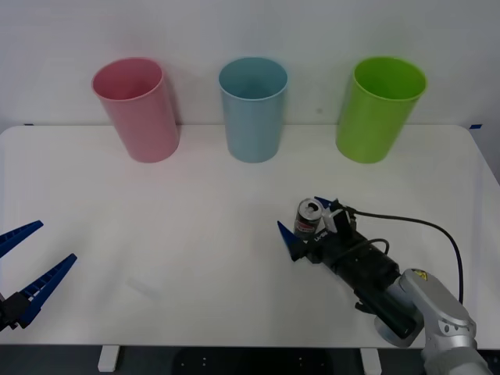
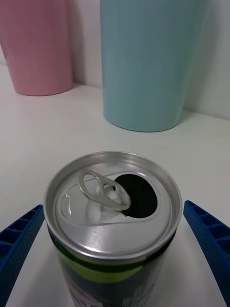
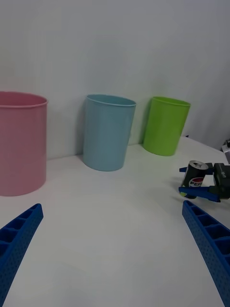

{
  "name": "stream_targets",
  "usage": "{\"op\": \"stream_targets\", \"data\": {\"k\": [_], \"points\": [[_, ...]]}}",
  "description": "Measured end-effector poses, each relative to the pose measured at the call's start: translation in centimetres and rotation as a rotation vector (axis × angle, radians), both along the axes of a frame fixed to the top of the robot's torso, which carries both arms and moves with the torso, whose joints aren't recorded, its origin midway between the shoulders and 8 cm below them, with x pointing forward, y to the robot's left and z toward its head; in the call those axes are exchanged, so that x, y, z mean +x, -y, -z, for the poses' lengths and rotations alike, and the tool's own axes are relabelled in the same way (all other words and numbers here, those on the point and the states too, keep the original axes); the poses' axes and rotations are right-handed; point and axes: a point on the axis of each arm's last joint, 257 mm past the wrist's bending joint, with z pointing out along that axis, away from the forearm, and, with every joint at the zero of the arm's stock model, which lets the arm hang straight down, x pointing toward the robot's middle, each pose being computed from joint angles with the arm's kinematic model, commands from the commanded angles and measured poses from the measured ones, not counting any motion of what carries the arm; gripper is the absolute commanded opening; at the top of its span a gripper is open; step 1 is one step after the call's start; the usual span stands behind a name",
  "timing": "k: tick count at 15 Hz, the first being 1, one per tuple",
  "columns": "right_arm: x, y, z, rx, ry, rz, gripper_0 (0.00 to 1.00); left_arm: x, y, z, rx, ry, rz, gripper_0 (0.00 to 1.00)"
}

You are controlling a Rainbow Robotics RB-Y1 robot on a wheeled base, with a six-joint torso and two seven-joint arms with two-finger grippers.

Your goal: Grasp the object on the table and drop it into the matching bin: aluminum can to the light blue bin, PET bottle to the pink bin.

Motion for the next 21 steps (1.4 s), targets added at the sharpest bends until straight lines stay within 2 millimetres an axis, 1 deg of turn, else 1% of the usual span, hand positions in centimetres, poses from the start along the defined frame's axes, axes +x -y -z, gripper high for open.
{"op": "stream_targets", "data": {"k": [5, 6, 7, 8, 17, 21], "points": [[0.2, 0.0, 0.1, 0.001, -0.006, 0.001, 1.00, 0.0, 0.0, 0.0, 0.000, 0.000, 0.000, 1.00], [0.2, 0.0, 0.1, 0.002, -0.006, 0.001, 0.77, 0.0, 0.0, 0.0, 0.000, 0.000, 0.000, 1.00], [0.2, 0.0, 0.1, 0.003, -0.007, 0.001, 0.10, 0.0, 0.0, 0.0, 0.000, 0.000, 0.000, 1.00], [0.2, 0.0, 0.1, 0.008, -0.008, 0.001, 0.00, 0.0, 0.0, 0.0, 0.000, 0.000, 0.000, 1.00], [0.1, -0.1, -0.4, 0.044, -0.007, -0.003, 0.00, 0.0, 0.0, 0.0, 0.000, 0.000, 0.000, 1.00], [0.1, -0.1, -1.5, 0.060, 0.008, -0.005, 0.00, 0.0, 0.0, 0.0, 0.000, 0.000, 0.000, 1.00]]}}
